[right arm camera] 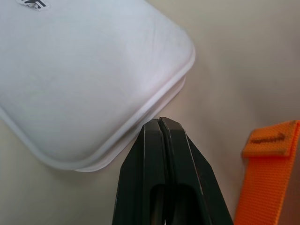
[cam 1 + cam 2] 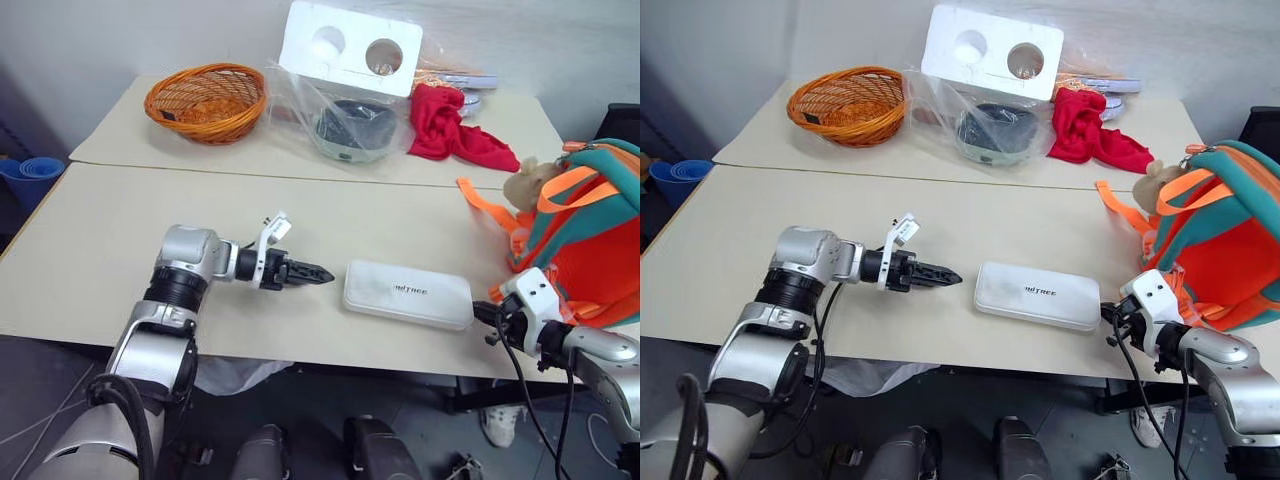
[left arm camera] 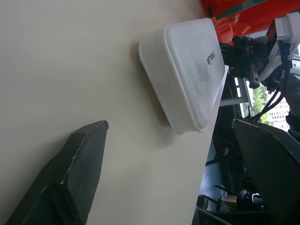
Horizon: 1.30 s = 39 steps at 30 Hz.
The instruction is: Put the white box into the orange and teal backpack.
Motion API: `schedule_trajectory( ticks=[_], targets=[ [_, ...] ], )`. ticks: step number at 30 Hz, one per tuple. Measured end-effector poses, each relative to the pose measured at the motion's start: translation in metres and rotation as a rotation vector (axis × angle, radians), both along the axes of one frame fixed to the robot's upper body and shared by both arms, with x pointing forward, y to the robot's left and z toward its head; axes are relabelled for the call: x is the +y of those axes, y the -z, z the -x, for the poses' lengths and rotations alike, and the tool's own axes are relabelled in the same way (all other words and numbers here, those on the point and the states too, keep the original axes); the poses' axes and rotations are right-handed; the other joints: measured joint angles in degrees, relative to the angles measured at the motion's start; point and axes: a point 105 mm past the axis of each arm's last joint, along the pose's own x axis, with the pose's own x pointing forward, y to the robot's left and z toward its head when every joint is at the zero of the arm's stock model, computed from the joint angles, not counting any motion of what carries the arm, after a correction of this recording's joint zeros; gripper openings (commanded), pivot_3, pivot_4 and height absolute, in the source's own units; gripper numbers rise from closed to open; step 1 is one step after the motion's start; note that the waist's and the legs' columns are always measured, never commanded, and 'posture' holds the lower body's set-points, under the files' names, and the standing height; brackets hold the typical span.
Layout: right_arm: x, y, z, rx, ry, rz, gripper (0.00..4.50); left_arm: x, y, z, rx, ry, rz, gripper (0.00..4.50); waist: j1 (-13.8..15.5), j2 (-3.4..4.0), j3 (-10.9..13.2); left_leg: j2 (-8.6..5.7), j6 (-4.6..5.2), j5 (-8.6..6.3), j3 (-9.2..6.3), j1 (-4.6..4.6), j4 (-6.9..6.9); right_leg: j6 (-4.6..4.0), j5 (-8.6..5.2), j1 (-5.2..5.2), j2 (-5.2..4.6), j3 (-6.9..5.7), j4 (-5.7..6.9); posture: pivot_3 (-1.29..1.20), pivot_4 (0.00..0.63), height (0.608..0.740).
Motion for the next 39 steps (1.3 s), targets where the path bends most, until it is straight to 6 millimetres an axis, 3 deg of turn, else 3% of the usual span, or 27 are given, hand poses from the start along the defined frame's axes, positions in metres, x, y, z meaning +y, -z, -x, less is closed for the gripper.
schedule_trajectory(
  ticks=[5, 9, 12, 17, 21, 23, 27, 30, 34, 37, 39],
  targets=[
    [0.006, -0.003, -0.005, -0.03, -0.009, -0.014, 0.0, -0.037, 0.002, -0.005, -0.001, 0.012, 0.013, 4.47, 0.34, 0.0, 0.0, -0.04, 0.02, -0.02, -0.01, -0.01, 0.07, 0.0, 0.0, 0.04, -0.05, -0.01, -0.02, 0.0, 0.15, 0.74],
    [0.005, -0.001, -0.006, -0.032, 0.006, -0.002, 0.0, -0.052, 0.002, -0.003, 0.003, 0.03, 0.027, 4.47, 0.58, 0.0, -0.01, -0.04, -0.01, -0.03, -0.01, 0.0, 0.06, 0.0, 0.0, 0.04, -0.04, 0.0, -0.02, 0.0, 0.15, 0.74],
    [0.006, -0.001, -0.007, -0.034, 0.01, -0.005, 0.0, -0.06, 0.004, -0.002, 0.019, 0.029, 0.041, 3.88, 0.9, 0.0, 0.0, -0.04, -0.02, -0.04, 0.0, -0.01, 0.07, 0.0, 0.0, 0.03, -0.04, 0.0, -0.03, 0.0, 0.15, 0.74],
    [0.008, 0.001, -0.007, -0.049, 0.022, -0.025, 0.0, -0.068, 0.01, 0.0, 0.103, -0.003, 0.087, 2.38, 1.15, -0.01, 0.0, -0.02, -0.04, -0.04, 0.01, -0.04, 0.06, 0.0, 0.0, -0.02, -0.01, 0.01, -0.03, 0.0, 0.15, 0.74],
    [0.008, 0.005, -0.004, -0.059, 0.053, -0.024, 0.0, -0.072, -0.008, 0.0, 0.107, 0.01, 0.167, 1.39, 1.13, -0.01, 0.0, 0.0, -0.13, 0.0, 0.01, -0.02, 0.06, 0.0, 0.0, 0.0, 0.0, 0.0, -0.02, 0.0, 0.15, 0.74],
    [0.01, 0.006, -0.002, -0.075, 0.072, -0.022, 0.0, -0.072, -0.013, -0.001, 0.108, 0.011, 0.182, 1.24, 1.0, -0.01, 0.0, 0.0, -0.15, -0.01, 0.03, 0.0, 0.05, 0.0, 0.0, -0.01, 0.01, 0.03, 0.0, 0.0, 0.15, 0.74],
    [0.003, -0.012, 0.011, -0.15, 0.167, -0.062, 0.85, -0.062, -0.015, -0.001, 0.132, -0.011, 0.186, 1.24, 0.95, 0.01, 0.01, 0.02, -0.36, 0.11, 0.05, -0.02, -0.07, 0.0, 0.0, -0.12, 0.04, 0.07, 0.03, 0.0, 0.15, 0.74],
    [-0.013, -0.035, 0.031, -0.226, 0.299, -0.106, 1.88, -0.036, -0.023, -0.009, 0.09, -0.072, 0.199, 1.24, 0.68, 0.01, 0.01, 0.06, -0.59, 0.23, 0.04, 0.02, -0.25, -0.03, -0.02, -0.13, 0.06, 0.07, 0.04, 0.0, 0.15, 0.74],
    [-0.023, -0.051, 0.051, -0.276, 0.424, -0.136, 3.26, -0.01, -0.031, -0.015, 0.057, -0.148, 0.231, 1.24, 0.5, 0.01, 0.01, 0.05, -0.6, 0.26, 0.04, 0.07, -0.26, -0.08, -0.04, -0.11, 0.02, 0.06, 0.12, 0.0, 0.15, 0.74],
    [-0.031, -0.06, 0.05, -0.319, 0.499, -0.141, 4.29, 0.0, -0.044, -0.017, 0.06, -0.178, 0.31, 1.24, 0.07, 0.0, 0.02, 0.01, -0.54, 0.26, 0.04, 0.07, -0.23, -0.08, -0.04, -0.11, -0.03, 0.05, 0.12, 0.0, 0.15, 0.74],
    [-0.036, -0.066, 0.042, -0.348, 0.538, -0.156, 4.5, 0.007, -0.055, -0.018, 0.042, -0.194, 0.365, 1.24, -0.35, 0.0, 0.02, 0.01, -0.54, 0.26, 0.05, 0.09, -0.26, -0.08, -0.04, -0.11, -0.02, 0.06, 0.13, 0.0, 0.15, 0.74]
  ],
)
